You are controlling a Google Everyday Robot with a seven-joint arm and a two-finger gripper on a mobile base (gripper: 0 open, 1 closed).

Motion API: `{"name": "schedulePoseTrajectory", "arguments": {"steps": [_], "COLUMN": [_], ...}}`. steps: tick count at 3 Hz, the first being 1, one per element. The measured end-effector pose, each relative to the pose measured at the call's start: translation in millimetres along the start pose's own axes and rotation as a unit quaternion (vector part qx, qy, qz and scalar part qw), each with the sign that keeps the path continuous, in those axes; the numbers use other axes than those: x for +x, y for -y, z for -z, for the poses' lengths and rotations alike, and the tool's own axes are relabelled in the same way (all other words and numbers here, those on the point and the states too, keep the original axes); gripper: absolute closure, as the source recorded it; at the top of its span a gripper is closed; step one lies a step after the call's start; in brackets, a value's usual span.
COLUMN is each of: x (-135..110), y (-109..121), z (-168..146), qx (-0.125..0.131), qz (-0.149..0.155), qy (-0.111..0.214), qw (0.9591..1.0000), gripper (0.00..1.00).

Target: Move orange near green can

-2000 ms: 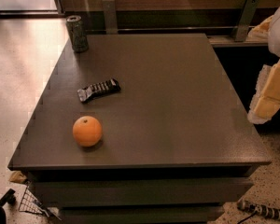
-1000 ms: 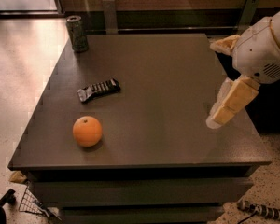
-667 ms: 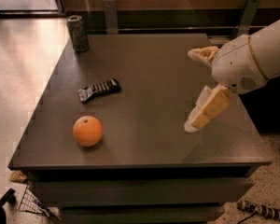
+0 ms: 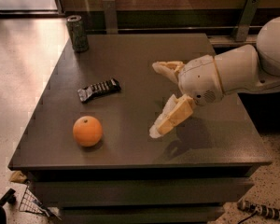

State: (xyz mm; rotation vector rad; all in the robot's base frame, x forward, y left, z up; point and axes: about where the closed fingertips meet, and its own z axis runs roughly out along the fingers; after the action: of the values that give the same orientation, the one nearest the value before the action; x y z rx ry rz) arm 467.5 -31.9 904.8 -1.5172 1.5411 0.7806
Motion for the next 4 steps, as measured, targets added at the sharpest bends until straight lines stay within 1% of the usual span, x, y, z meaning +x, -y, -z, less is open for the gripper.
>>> {"name": "schedulePoseTrajectory", "arguments": {"steps": [1,2,3,4], "x": [-5.2,-5.2,0.3,1.4], "y": [-4.9,-5.1,-7.9,-9.0], "z": [-14.7,-15.7,-45.5,-74.6], "qx": [-0.015,-0.015,-0.018,-0.026], "qz": [-0.014,-0.015,-0.016,-0.011], "qy": [0.039,0.039,0.031,0.028], "qw": [0.999,0.999,0.9992,0.9992], "gripper": [0.0,0.0,0.0,0.0]}}
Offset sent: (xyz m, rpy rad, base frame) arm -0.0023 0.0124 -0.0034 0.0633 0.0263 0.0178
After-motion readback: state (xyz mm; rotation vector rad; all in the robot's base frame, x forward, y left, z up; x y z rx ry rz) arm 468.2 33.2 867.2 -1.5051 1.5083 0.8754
